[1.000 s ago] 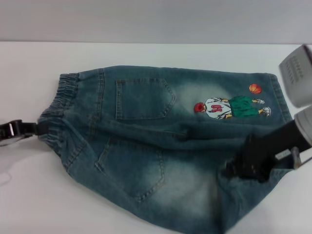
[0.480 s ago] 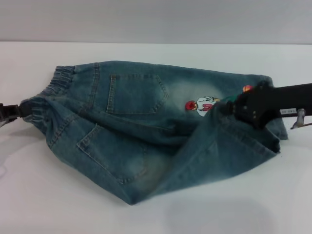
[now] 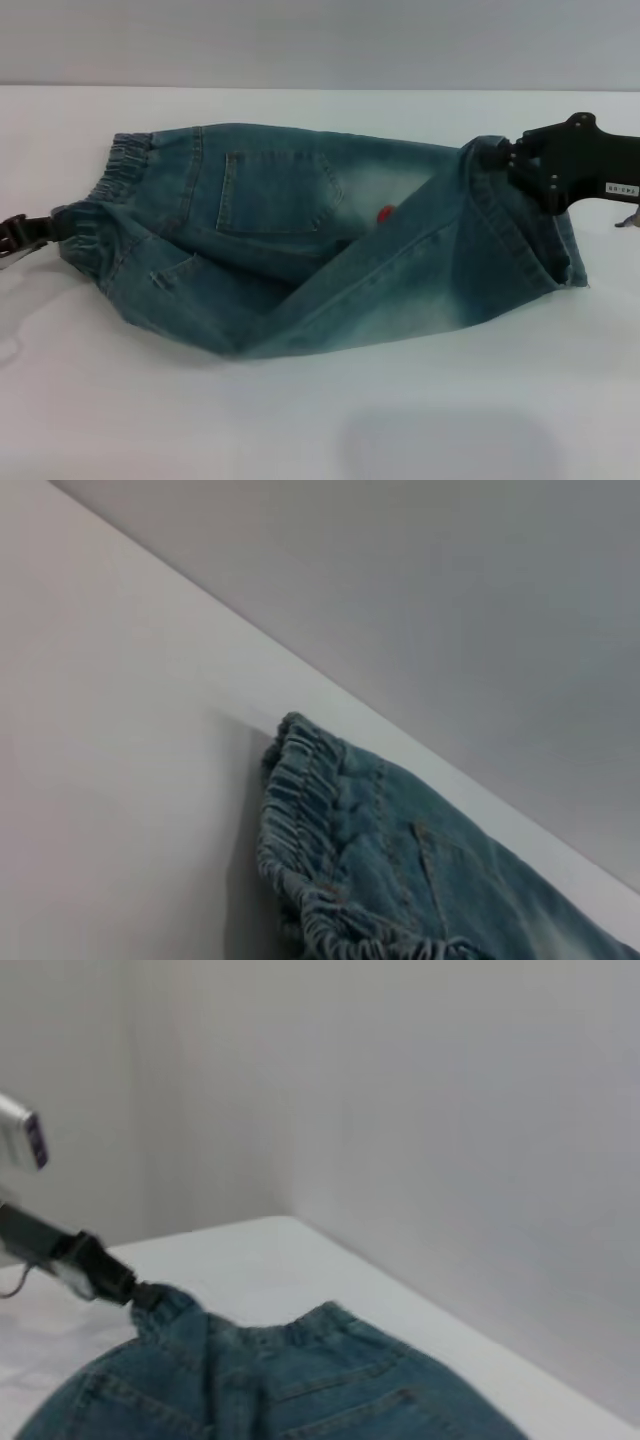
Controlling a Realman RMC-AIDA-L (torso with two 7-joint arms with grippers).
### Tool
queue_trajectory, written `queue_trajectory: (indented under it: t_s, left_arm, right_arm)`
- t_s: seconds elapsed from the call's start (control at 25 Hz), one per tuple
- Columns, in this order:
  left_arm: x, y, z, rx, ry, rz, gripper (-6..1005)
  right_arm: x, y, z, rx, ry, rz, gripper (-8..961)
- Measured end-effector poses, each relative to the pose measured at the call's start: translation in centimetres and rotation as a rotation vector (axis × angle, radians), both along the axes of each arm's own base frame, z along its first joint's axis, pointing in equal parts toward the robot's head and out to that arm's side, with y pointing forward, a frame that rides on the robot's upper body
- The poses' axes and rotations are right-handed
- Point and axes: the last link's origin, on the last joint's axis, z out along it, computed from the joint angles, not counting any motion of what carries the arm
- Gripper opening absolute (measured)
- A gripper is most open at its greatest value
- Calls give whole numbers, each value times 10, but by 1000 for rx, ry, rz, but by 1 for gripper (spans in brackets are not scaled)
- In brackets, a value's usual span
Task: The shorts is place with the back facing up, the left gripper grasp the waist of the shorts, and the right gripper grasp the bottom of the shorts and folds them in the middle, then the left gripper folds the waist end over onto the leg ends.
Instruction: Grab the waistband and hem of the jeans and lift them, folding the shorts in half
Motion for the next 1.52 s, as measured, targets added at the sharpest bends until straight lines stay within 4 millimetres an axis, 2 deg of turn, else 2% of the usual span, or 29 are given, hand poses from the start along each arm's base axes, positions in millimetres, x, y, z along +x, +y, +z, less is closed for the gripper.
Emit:
queue_trajectory:
  t_s: [0.2,0.64,0.84,1.12,1.52]
  left_arm:
    - [3,7,-13,34,13,7,52]
    - [10,23,-11,165,-39,0,52]
    - [13,25,-4,214,-66,-21,52]
    - [18,29,3,270,-75,-56,52]
    - [29,40,0,304,-85,-97,53]
  right_arm:
    - [18,9,-2,88,-3,-76,-2]
    - [47,16,2,254,39,-185,-2]
    - [50,11,8,304,100,-178,-2]
    - [55,8,7,311,100,-192,-1]
    - [62,6,13,357,131,-221,-2]
